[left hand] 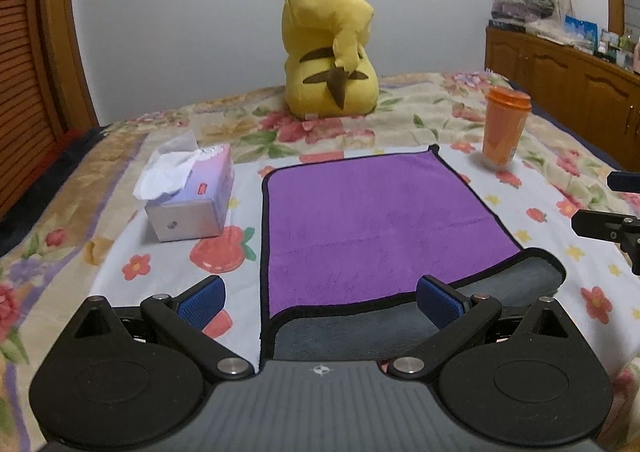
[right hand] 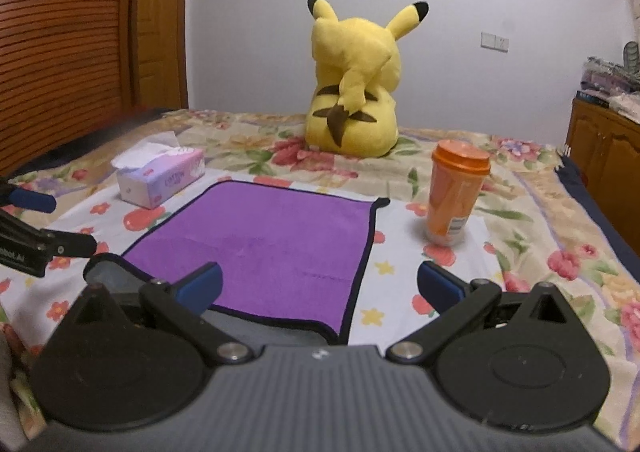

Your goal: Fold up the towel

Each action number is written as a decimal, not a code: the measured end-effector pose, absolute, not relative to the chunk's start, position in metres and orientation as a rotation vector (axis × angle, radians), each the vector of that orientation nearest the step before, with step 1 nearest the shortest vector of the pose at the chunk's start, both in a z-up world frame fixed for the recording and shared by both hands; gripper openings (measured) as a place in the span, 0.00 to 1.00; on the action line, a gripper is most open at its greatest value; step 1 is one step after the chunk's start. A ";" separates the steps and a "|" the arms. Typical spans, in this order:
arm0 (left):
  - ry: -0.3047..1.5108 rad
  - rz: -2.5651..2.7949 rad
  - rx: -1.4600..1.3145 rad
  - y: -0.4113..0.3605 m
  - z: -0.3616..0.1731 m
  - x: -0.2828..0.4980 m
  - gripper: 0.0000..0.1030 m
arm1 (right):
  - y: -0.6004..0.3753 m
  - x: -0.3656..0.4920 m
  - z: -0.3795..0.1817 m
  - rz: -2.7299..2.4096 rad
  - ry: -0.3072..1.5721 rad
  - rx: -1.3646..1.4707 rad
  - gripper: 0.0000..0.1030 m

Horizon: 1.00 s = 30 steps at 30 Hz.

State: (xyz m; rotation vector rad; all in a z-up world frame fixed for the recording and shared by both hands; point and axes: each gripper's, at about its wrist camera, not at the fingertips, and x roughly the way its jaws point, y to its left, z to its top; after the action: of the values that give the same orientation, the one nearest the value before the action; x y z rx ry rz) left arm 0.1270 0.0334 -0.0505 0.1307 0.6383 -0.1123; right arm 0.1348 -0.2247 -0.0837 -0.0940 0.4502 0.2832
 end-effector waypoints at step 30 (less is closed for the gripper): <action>0.895 -0.184 0.040 0.072 -0.097 0.173 0.52 | -0.221 0.188 -0.132 0.362 0.764 -0.068 0.83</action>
State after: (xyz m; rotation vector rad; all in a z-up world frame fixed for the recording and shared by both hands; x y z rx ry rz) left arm 0.1730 0.0716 -0.0969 0.0399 0.8946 -0.1844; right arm 0.1878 -0.2214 -0.1325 -0.0683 0.7638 0.3623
